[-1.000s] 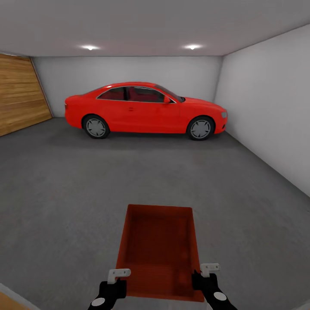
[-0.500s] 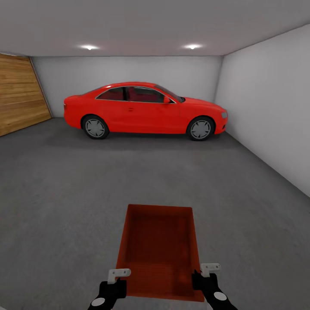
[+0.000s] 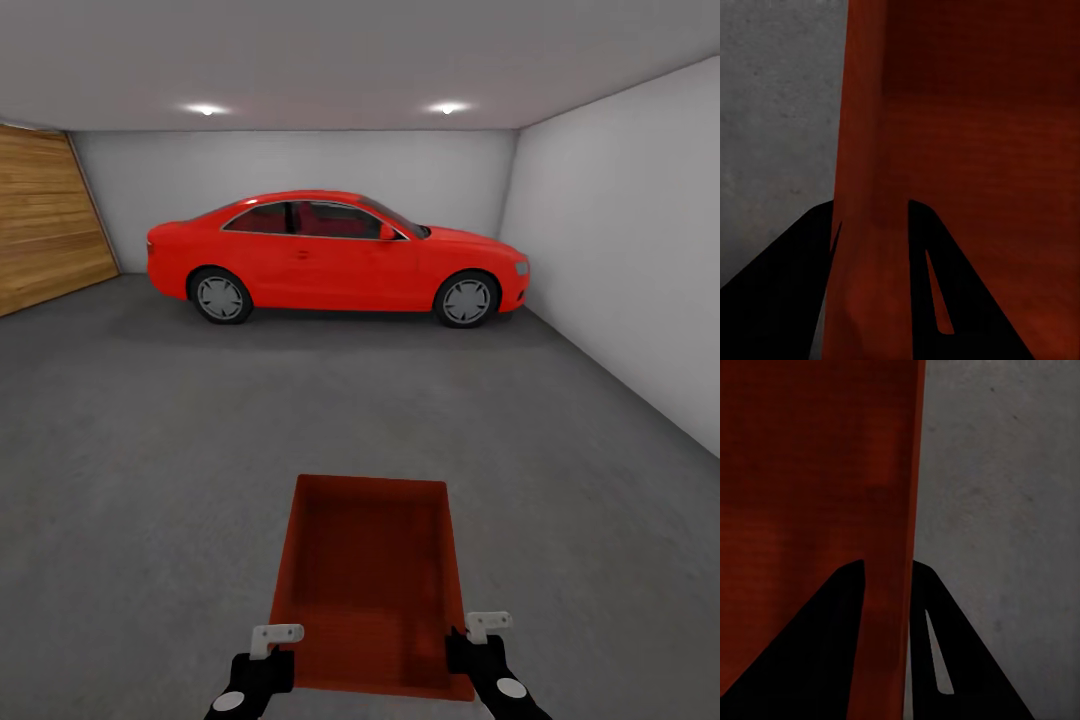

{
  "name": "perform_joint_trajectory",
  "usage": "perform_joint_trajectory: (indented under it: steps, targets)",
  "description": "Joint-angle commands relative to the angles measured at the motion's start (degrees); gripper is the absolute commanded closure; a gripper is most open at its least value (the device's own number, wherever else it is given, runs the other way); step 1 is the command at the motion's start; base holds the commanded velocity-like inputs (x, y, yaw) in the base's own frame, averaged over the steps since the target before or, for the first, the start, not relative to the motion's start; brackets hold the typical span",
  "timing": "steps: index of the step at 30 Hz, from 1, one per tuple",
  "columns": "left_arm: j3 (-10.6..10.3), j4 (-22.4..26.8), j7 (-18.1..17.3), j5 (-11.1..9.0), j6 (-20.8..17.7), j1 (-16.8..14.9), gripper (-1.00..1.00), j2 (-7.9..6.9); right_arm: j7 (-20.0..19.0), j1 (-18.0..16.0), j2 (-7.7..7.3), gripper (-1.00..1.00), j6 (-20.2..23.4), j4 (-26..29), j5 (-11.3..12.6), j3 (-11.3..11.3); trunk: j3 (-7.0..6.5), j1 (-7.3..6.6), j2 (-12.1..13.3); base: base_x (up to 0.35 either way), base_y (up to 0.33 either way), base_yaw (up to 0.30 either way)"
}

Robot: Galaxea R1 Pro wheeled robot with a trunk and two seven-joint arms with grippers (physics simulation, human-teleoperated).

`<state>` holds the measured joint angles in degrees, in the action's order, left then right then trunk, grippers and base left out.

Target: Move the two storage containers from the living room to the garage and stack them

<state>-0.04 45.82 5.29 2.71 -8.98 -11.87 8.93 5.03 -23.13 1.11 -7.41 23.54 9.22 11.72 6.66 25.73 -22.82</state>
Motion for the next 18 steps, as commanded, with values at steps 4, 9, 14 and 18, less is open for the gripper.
perform_joint_trajectory:
  steps: [4, 9, 14, 18]
  targets:
    - [-0.58, -0.03, -0.19, -0.43, -0.30, 0.00, 1.00, 0.74, -0.11, -0.07, 1.97, 1.00, -0.24, 0.89, 0.45, 0.23, 0.12, 0.06, -0.11, 0.310, 0.000, 0.000]
    - [-0.58, -0.03, -0.22, -0.43, -0.30, 0.00, 1.00, 0.74, -0.11, -0.07, 1.97, 1.00, -0.24, 0.89, 0.45, 0.23, 0.12, 0.06, -0.11, 0.323, 0.000, 0.000]
    - [-0.58, -0.03, -0.25, -0.41, -0.31, 0.00, 1.00, 0.74, -0.11, -0.07, 1.97, 1.00, -0.24, 0.89, 0.45, 0.23, 0.12, 0.06, -0.11, 0.274, 0.000, 0.000]
    - [-0.58, -0.03, -0.27, -0.39, -0.32, 0.00, 1.00, 0.74, -0.11, -0.07, 1.97, 1.00, -0.24, 0.89, 0.45, 0.23, 0.12, 0.06, -0.11, 0.061, 0.000, 0.000]
